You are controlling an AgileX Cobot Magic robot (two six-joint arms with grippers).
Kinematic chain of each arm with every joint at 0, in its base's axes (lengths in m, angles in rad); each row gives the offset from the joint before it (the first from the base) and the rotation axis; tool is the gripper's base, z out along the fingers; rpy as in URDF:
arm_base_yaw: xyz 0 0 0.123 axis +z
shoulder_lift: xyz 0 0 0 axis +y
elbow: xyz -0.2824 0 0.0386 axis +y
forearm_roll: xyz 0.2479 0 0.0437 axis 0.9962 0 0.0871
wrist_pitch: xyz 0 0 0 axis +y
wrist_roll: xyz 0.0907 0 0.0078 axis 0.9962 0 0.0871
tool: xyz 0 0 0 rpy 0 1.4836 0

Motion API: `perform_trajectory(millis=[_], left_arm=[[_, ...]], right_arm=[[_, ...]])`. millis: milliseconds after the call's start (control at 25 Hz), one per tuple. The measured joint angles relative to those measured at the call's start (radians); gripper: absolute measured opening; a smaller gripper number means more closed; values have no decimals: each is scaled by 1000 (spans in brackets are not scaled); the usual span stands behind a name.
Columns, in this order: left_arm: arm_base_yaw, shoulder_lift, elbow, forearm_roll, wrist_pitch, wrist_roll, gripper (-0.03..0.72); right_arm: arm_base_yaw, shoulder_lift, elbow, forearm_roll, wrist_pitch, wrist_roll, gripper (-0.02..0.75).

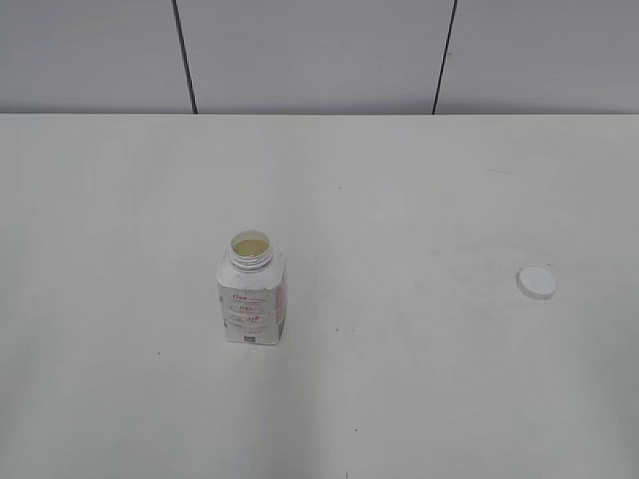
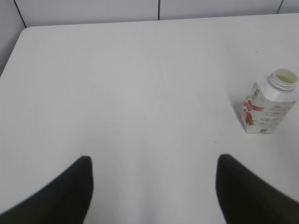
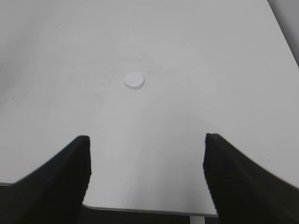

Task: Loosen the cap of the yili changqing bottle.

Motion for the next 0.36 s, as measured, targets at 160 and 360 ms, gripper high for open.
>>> perform_trajectory(millis=[160, 360], left_arm=[[0, 0, 0, 0, 0, 0, 502], [-1, 0, 0, 0, 0, 0, 502]], right_arm=[[0, 0, 0, 0, 0, 0, 587], [0, 0, 0, 0, 0, 0, 587]])
